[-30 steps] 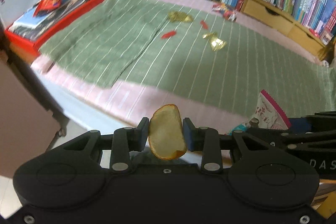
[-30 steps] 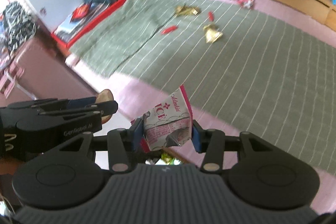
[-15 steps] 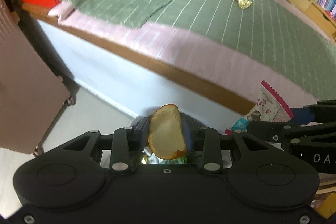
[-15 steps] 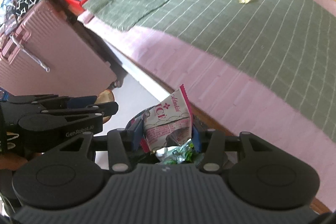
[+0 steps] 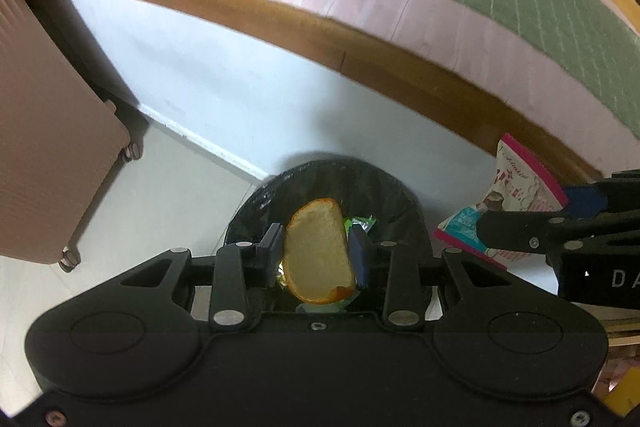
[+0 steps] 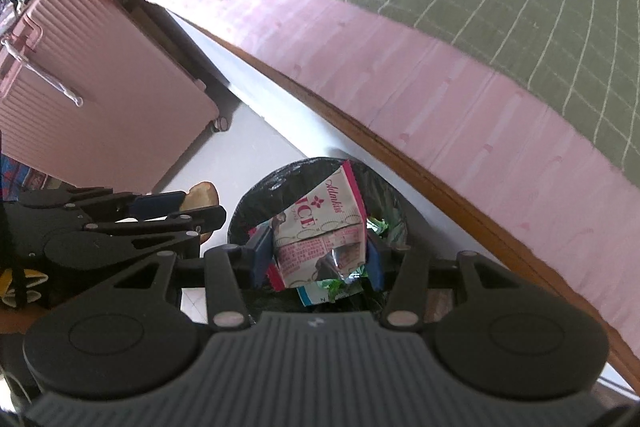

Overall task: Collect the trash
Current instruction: 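Open both grippers to drop the wrapper and crust into the bin, then move both open grippers back over the bed, then grasp the colourful snack packet with the right gripper while the left grasps the gold candy wrapper, then carry the snack packet and gold wrapper over the black bin, then open both grippers to drop the packet and wrapper into the bin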

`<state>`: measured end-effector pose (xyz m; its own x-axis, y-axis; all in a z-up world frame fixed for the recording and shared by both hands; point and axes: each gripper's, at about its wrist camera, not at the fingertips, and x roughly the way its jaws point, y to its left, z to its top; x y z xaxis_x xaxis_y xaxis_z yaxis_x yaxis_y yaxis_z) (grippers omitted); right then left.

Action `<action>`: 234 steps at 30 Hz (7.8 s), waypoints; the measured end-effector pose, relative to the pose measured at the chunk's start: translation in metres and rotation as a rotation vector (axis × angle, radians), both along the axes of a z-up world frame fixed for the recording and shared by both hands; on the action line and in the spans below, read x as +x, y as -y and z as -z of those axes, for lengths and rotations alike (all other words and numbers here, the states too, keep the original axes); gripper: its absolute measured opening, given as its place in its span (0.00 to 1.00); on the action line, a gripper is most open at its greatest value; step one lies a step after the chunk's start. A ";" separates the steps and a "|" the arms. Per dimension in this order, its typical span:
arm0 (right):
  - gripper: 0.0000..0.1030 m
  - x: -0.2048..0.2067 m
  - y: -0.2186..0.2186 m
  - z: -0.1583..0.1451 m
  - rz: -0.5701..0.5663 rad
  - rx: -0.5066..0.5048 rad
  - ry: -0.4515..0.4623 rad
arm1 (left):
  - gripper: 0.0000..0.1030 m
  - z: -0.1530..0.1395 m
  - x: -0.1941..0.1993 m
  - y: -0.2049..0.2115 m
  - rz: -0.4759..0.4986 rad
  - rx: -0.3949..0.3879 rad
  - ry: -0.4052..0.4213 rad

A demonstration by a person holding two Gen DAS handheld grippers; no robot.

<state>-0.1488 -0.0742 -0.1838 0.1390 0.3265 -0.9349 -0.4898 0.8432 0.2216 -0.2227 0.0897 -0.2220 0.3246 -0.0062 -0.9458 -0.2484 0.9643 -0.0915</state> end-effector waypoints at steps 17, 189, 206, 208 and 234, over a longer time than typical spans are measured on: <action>0.53 0.000 -0.013 0.040 -0.016 -0.048 -0.047 | 0.33 0.044 -0.002 -0.005 -0.015 -0.024 -0.063; 0.40 0.137 0.048 -0.137 0.325 0.089 -0.103 | 0.40 -0.180 0.113 0.027 0.110 -0.073 0.295; 0.40 0.060 0.026 -0.063 0.311 0.059 -0.201 | 0.40 -0.095 0.032 0.011 0.063 -0.042 0.137; 0.40 0.053 0.024 -0.053 0.307 0.056 -0.209 | 0.40 -0.084 0.024 0.009 0.062 -0.035 0.123; 0.53 0.019 0.001 0.062 0.257 0.028 -0.282 | 0.50 0.033 -0.008 -0.007 -0.011 -0.077 0.006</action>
